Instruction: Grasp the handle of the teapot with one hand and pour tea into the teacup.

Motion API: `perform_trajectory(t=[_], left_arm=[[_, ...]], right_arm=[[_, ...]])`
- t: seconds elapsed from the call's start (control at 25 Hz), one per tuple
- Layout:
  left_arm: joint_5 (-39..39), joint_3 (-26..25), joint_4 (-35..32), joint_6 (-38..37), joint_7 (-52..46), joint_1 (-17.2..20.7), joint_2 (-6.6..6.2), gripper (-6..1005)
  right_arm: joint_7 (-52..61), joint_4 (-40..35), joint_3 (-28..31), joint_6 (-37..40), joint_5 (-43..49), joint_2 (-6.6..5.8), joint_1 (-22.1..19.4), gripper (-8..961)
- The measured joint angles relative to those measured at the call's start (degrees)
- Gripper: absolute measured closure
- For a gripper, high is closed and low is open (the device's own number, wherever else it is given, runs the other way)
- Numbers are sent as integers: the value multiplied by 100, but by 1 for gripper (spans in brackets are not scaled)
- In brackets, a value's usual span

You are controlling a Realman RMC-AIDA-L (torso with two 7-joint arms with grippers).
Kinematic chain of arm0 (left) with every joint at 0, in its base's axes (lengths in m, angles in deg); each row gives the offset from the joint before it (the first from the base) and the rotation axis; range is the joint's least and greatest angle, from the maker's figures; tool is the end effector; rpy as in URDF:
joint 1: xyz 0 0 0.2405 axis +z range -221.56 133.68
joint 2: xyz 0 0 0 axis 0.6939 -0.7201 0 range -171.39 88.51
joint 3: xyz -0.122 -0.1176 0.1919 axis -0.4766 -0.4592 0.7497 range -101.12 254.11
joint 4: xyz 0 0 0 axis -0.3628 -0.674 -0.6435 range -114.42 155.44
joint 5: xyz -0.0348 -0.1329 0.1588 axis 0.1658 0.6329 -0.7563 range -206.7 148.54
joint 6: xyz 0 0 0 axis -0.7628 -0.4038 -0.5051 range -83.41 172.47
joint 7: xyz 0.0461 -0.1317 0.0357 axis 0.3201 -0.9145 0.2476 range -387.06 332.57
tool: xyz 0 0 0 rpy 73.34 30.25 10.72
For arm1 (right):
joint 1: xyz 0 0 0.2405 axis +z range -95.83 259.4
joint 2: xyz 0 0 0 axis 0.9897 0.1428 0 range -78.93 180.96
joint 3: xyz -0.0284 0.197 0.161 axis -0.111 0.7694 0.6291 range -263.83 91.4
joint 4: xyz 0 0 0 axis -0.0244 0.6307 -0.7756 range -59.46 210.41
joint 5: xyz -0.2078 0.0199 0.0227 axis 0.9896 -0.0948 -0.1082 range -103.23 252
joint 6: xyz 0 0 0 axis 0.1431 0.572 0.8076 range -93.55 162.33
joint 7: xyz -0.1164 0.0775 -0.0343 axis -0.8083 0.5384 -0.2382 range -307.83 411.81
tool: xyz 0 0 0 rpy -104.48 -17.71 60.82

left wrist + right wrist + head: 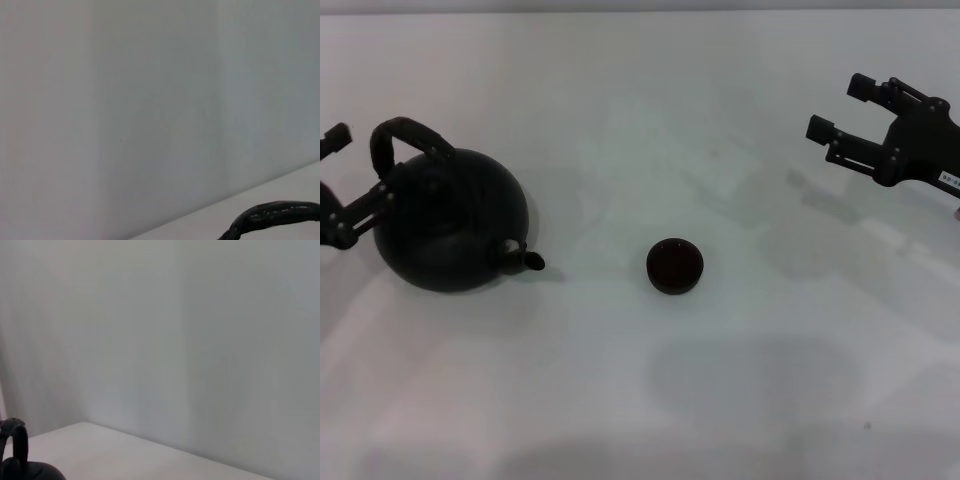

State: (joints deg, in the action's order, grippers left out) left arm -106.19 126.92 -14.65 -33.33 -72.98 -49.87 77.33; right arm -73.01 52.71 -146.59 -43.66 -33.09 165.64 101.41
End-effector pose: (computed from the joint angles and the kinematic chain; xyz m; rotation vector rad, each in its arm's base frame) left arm -0.3560 0.2520 0.0303 -2.1234 -0.4277 -0.6654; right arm 0.3135 0.3040 0.0017 -2.3189 0.5626 0.8643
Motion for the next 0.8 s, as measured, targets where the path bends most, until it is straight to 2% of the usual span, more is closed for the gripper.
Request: perform_trajectory(t=[0.32, 0.48, 0.6, 0.8], left_arm=[[678, -8, 43, -270, 304, 532, 13, 213], [1327, -7, 431, -447, 663, 679, 25, 214], [2056, -7, 967, -629, 1068, 731, 24, 214], [2814, -7, 1691, -789, 1555, 725, 23, 213]], right_arm=[[-15, 21, -1, -3, -12, -3, -44, 88], [-44, 60, 0, -6, -34, 4, -119, 89], [-95, 162, 17, -13, -66, 6, -182, 89], [-706, 839, 196, -94, -427, 7, -236, 90]])
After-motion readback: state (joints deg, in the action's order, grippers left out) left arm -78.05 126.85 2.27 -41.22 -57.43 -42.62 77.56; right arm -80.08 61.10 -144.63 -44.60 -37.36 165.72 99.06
